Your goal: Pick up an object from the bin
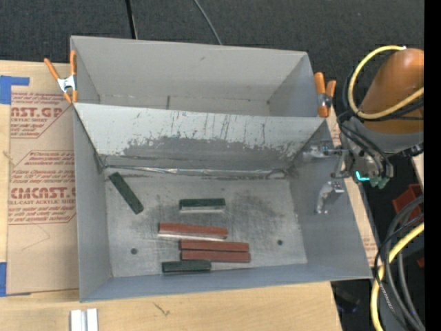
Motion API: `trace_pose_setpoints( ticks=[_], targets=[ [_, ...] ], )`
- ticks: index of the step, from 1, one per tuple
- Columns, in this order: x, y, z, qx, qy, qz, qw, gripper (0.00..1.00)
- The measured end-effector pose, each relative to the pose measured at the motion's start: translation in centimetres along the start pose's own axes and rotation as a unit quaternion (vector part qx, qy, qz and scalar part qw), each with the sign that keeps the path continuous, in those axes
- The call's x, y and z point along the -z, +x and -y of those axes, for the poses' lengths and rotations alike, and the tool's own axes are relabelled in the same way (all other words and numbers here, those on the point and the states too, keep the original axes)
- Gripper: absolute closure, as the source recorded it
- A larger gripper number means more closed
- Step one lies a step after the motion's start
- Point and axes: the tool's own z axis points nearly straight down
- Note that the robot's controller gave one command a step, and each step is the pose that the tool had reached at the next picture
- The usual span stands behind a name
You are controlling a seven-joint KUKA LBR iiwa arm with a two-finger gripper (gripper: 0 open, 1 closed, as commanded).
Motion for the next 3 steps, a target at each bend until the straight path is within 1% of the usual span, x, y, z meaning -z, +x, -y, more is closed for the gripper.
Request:
trace_pose_setpoints(
  ticks=[1,2,3],
  targets=[
    [0.5,-0.2,-0.1,0.001,0.001,0.0039,1.0,0.0],
    [-2.4,0.3,-8.5,-0.021,0.0,0.004,0.9998,0.0],
    [-9.9,1.7,-6.6,0.047,0.001,0.0056,0.9989,0.0]
  ],
)
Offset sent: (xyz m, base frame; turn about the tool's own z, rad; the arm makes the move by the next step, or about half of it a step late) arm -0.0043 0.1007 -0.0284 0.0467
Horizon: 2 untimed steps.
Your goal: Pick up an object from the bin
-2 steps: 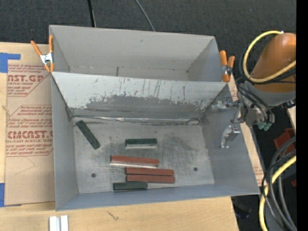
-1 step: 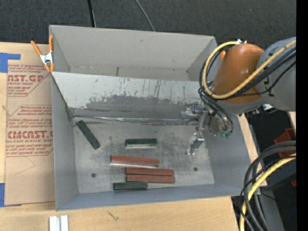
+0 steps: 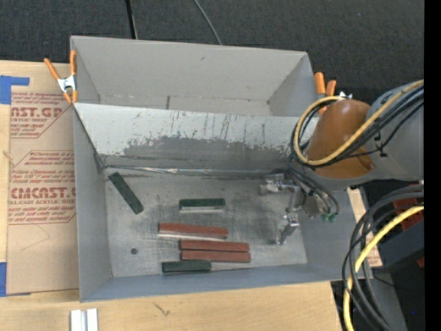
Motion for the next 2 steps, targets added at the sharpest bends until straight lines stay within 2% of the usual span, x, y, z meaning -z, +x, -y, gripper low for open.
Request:
trace_pose_setpoints(
  ticks=[1,2],
  targets=[
    [-0.6,-2.6,-5.3,-0.039,0.0,-0.0025,0.9992,0.0],
    [-2.0,-0.4,-9.3,-0.003,0.0,-0.0002,1.0,0.0]
  ],
)
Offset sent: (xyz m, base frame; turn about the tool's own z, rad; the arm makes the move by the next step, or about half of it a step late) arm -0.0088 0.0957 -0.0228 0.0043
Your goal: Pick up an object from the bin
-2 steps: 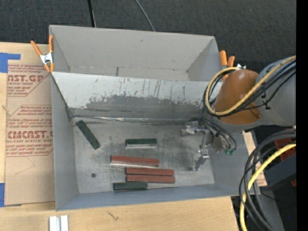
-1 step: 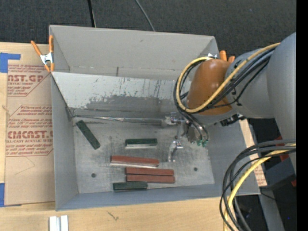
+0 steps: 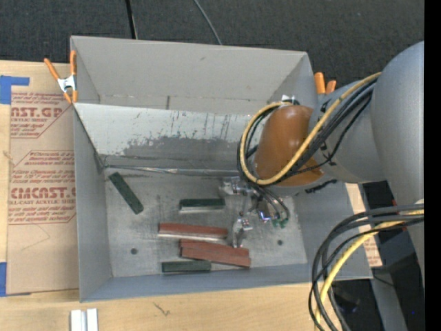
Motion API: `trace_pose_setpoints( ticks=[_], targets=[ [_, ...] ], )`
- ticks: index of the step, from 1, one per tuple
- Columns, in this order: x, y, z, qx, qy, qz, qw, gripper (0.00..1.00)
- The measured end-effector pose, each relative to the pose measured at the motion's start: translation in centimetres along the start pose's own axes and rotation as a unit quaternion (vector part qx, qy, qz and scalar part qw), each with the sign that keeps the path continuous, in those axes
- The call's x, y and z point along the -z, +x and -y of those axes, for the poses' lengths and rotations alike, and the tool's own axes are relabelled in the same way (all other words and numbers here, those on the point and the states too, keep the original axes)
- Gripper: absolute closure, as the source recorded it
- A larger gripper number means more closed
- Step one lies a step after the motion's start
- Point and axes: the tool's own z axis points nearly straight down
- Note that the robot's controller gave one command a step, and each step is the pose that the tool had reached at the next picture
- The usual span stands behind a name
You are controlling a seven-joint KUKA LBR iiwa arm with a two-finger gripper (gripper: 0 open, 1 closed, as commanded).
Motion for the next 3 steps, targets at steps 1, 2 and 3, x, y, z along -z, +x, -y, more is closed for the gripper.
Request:
trace_pose_setpoints(
  ticks=[1,2,3],
  targets=[
    [0.1,-2.9,-2.7,-0.003,0.0,-0.0053,1.0,1.0],
    [0.1,-2.9,-2.7,-0.003,0.0,-0.005,1.0,1.0],
    [18.9,-0.9,-1.4,0.094,0.0,0.0018,0.9956,1.0]
  ],
)
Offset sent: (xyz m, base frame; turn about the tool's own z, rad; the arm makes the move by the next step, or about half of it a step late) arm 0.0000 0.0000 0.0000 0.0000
